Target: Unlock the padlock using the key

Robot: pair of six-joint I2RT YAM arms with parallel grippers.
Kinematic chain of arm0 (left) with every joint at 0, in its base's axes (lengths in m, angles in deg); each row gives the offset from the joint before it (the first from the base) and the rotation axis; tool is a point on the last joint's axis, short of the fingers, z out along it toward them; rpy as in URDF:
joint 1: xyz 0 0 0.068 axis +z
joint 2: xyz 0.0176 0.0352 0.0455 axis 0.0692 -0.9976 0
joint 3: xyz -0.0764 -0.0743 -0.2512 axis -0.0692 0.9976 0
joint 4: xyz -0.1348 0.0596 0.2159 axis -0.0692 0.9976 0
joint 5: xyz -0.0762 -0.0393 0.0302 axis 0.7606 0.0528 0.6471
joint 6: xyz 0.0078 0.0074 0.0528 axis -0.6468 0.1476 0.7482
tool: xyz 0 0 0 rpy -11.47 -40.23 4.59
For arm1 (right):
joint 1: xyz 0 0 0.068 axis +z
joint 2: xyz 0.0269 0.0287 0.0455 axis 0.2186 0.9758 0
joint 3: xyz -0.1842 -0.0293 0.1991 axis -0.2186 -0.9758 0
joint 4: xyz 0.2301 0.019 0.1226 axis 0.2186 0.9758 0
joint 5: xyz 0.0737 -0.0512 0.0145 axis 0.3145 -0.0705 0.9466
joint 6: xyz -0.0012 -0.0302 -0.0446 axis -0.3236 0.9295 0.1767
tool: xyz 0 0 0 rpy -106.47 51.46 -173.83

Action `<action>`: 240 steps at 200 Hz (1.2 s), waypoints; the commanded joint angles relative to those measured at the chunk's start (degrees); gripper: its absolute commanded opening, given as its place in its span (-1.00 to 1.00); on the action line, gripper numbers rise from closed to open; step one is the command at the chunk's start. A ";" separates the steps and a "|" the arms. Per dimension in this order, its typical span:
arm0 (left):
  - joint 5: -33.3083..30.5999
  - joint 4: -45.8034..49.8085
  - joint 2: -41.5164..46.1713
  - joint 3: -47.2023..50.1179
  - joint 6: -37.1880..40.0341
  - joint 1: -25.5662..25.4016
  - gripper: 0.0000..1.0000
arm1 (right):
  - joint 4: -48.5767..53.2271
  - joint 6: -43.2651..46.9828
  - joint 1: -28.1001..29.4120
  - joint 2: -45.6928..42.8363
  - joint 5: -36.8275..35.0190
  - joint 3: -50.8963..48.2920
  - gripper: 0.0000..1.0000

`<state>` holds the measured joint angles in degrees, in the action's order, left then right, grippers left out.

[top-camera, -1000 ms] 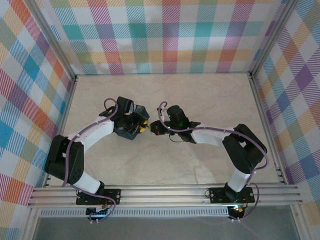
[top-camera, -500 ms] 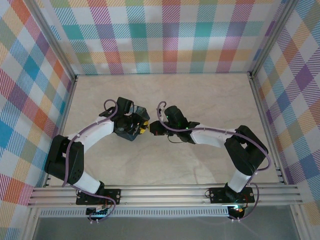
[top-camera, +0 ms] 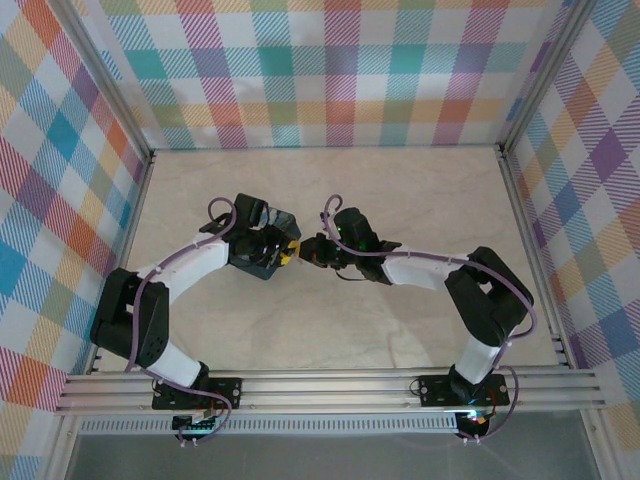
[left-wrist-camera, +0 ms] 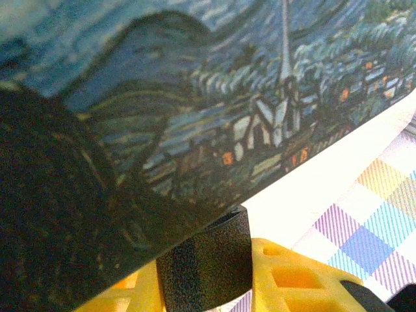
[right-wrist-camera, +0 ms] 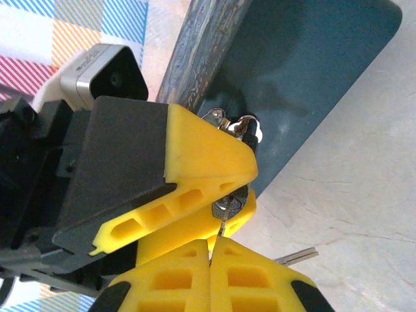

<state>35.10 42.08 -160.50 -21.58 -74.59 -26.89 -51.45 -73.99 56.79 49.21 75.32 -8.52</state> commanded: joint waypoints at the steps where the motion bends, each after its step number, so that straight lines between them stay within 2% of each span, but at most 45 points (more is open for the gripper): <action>1: 6.70 3.84 -1.36 -1.71 1.82 -2.75 -0.82 | -4.21 5.29 0.55 -3.60 -0.71 1.99 -1.00; 53: 5.28 3.56 -1.89 -0.63 1.02 -2.73 -0.82 | -15.06 -19.47 -0.59 0.92 0.97 -4.31 -1.00; 67: 5.26 2.78 -2.19 -0.17 0.58 -2.75 -0.81 | -24.12 -23.55 -0.37 2.69 0.28 -7.52 -1.00; 74: 5.27 2.75 -2.55 -0.11 0.64 -2.69 -0.77 | -25.98 -22.98 -0.28 3.14 -0.08 -8.24 -1.00; 82: 5.00 3.09 -3.00 -0.08 0.72 -2.75 -0.61 | -24.68 -20.61 -0.30 3.04 -0.35 -8.11 -1.00; 92: 4.32 3.64 -3.21 0.09 1.18 -2.67 -0.39 | -19.65 -16.22 -0.33 2.46 -0.46 -7.04 -1.00; 112: 2.30 5.90 -3.95 -0.07 3.18 -2.57 -0.09 | -10.95 -8.49 -0.44 1.37 -0.81 -5.85 -1.00; 142: -0.09 7.20 -5.31 0.11 5.79 -2.57 0.17 | -12.88 -5.34 -1.60 2.90 1.37 -8.44 -1.00; 163: 0.16 5.92 -7.14 0.62 5.99 -2.57 0.18 | -20.07 -4.99 -1.96 6.29 4.61 -9.93 -1.00; 189: 0.17 5.32 -8.54 0.66 5.92 -2.57 0.18 | -27.32 -6.95 -1.97 9.85 5.16 -10.66 -1.00; 240: -2.07 6.39 -10.19 -1.00 7.01 -2.57 0.11 | -27.63 -5.54 -1.97 10.17 5.78 -8.95 -1.00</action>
<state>33.18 44.61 -167.21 -22.57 -68.08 -29.07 -74.48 -81.69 54.73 59.89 80.04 -18.64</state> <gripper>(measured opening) 0.560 0.046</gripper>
